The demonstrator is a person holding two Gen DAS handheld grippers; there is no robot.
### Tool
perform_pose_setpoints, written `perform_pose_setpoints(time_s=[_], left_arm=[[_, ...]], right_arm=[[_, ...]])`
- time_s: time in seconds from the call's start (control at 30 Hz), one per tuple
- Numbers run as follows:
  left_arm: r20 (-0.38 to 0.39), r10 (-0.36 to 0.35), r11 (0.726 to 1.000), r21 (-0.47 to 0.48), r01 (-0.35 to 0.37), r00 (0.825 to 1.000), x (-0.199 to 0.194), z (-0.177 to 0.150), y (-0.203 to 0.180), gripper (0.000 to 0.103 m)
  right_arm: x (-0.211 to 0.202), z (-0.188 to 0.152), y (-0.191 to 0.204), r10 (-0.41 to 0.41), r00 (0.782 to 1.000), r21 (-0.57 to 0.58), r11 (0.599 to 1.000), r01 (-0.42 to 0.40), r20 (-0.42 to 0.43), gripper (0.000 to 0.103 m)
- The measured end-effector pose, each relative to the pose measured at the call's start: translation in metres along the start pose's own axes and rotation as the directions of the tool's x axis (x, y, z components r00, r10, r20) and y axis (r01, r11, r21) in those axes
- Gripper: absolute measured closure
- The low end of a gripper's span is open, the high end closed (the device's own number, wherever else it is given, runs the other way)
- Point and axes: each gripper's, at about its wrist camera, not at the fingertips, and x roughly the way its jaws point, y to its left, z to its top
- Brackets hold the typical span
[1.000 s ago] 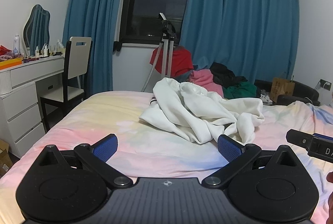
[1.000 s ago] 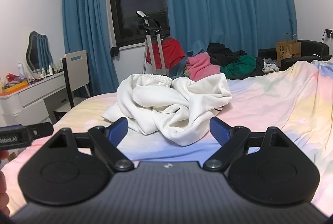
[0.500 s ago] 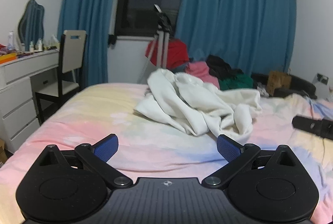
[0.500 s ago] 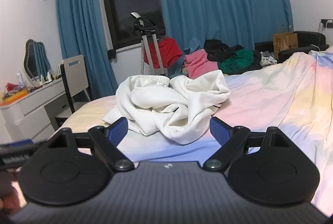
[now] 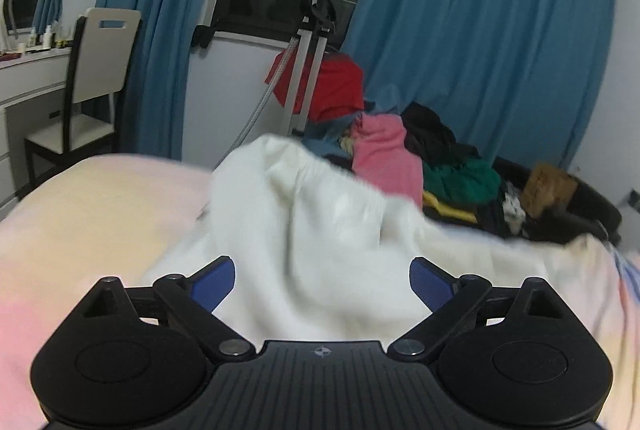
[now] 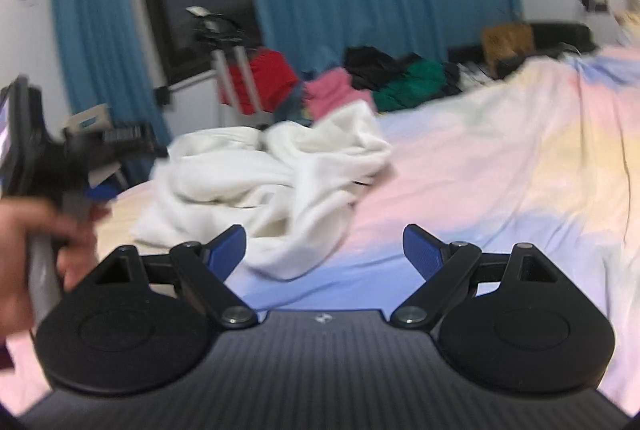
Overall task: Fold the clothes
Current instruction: 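Grasp the white sweatpants waistband with the left gripper and lift it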
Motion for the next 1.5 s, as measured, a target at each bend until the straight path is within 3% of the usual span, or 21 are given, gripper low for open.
perform_pose_setpoints(time_s=[0.17,0.3,0.37,0.43,0.6,0.7,0.87,1.03,1.17,1.27,1.33,1.5], left_arm=[[-0.052,0.055,0.998,0.044,-0.053,0.997,0.103,0.046,-0.018,0.010],[-0.145,0.120,0.990,0.086,-0.109,0.982,0.168,0.059,-0.025,0.026],[-0.152,0.134,0.988,0.094,-0.121,0.979,0.182,0.059,-0.024,0.034],[-0.107,0.121,0.988,0.107,-0.110,0.987,0.178,0.057,-0.023,0.045],[-0.014,0.067,0.975,0.213,-0.063,0.998,0.134,0.054,-0.035,0.081],[0.033,-0.002,0.971,0.240,-0.006,0.999,0.082,0.057,-0.039,0.086],[0.100,-0.076,0.962,0.269,0.046,0.992,-0.026,0.041,-0.035,0.087],[0.115,-0.089,0.976,0.206,0.064,0.989,-0.131,-0.012,0.001,0.087],[0.039,-0.071,0.989,0.131,0.065,0.997,-0.193,-0.065,0.042,0.087],[-0.013,-0.017,0.992,0.127,0.019,1.000,-0.212,-0.101,0.057,0.086],[-0.075,-0.015,0.997,0.075,0.020,0.997,-0.213,-0.111,0.063,0.085],[-0.162,-0.002,0.999,-0.051,-0.006,0.987,-0.211,-0.122,0.077,0.073]], right_arm=[[0.051,-0.003,-0.013,-0.025,1.000,-0.018,1.000,0.025,-0.006,0.016],[0.080,-0.013,-0.019,0.023,0.999,-0.006,1.000,-0.023,-0.033,0.016],[0.093,-0.019,-0.022,0.039,0.998,-0.005,0.999,-0.039,-0.046,0.016],[0.099,-0.022,-0.022,0.037,0.998,-0.006,0.999,-0.037,-0.054,0.016],[0.103,-0.023,-0.026,0.030,0.998,0.010,1.000,-0.030,-0.046,0.016],[0.097,-0.020,-0.026,0.030,0.999,0.020,0.999,-0.029,-0.032,0.016],[0.075,-0.013,-0.019,0.052,0.999,0.009,0.999,-0.053,0.008,0.016],[0.046,-0.007,-0.010,0.094,0.994,-0.006,0.996,-0.094,0.046,0.016],[0.023,-0.008,0.001,0.149,0.988,-0.019,0.989,-0.148,0.049,0.016],[0.007,-0.011,0.011,0.199,0.979,-0.032,0.980,-0.198,0.039,0.017],[-0.001,-0.013,0.018,0.225,0.974,-0.047,0.974,-0.224,0.027,0.017],[-0.011,-0.023,0.037,0.267,0.963,-0.092,0.959,-0.270,-0.045,0.046]])
